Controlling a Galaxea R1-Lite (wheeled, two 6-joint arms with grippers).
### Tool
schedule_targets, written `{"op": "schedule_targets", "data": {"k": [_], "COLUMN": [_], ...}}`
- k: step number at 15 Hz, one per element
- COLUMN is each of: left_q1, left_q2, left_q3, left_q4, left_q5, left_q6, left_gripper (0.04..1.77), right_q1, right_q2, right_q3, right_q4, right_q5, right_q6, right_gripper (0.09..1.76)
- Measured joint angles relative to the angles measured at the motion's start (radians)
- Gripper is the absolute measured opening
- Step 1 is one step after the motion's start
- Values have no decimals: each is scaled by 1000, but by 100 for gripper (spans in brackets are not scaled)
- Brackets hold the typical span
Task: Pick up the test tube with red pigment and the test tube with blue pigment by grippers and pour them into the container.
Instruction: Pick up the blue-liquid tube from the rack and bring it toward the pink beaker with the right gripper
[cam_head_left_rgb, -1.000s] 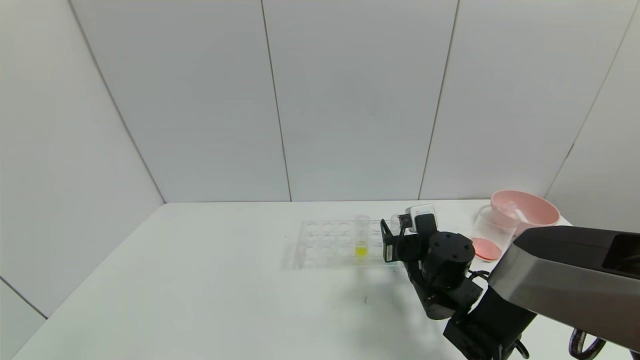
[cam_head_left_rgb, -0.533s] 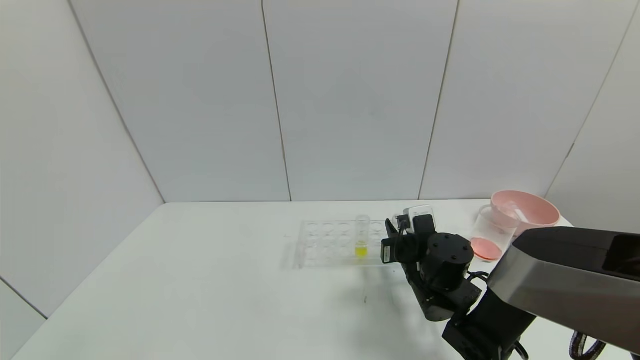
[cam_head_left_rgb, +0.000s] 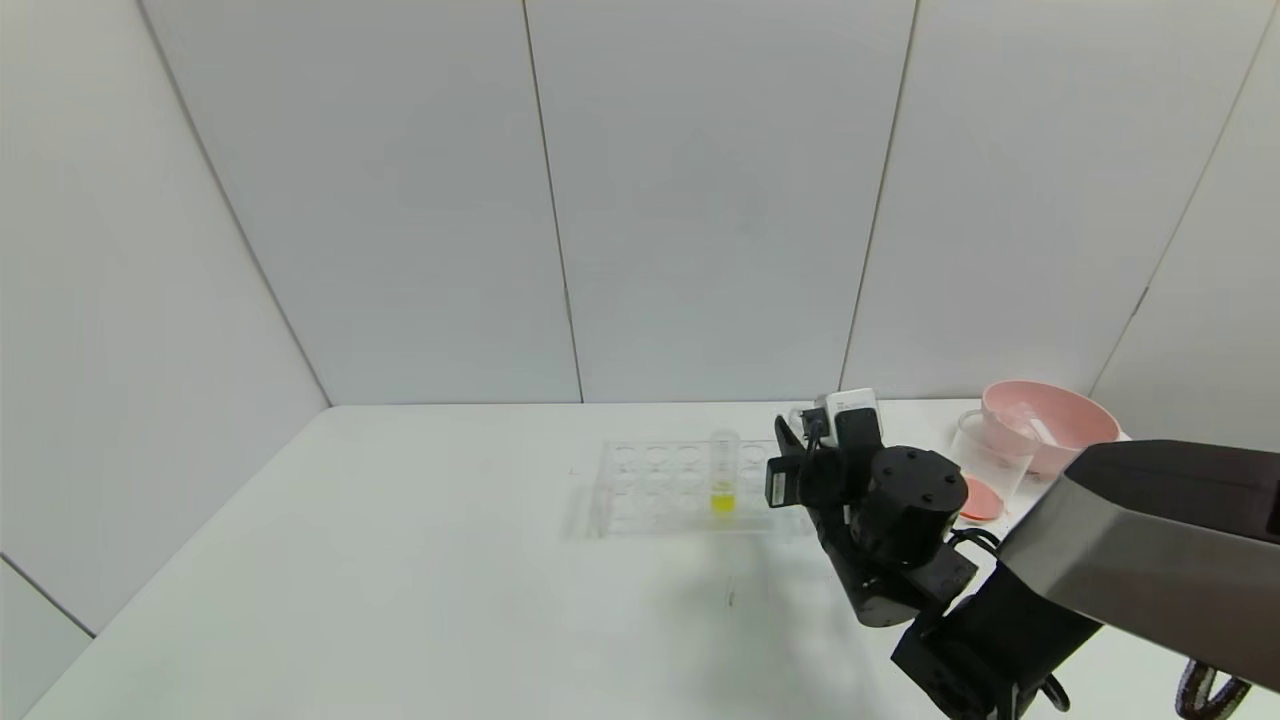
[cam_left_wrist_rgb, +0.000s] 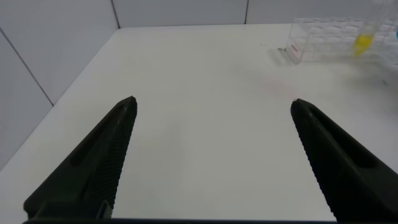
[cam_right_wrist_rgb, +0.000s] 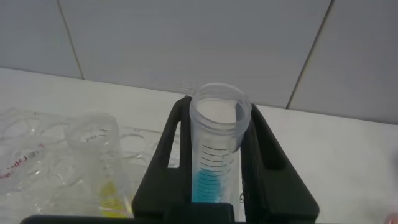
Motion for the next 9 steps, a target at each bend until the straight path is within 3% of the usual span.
{"op": "schedule_targets", "data": {"k": [9], "left_q1": [0], "left_q2": [0], "left_q3": [0], "left_q4": [0], "left_q5": [0], "left_q6": [0], "left_gripper": [176], "right_q1": [0], "right_q2": [-85], "right_q3": [-1], "right_q4": [11], "right_q5": [3], "right_q6": [-16], "right_gripper": [51]}}
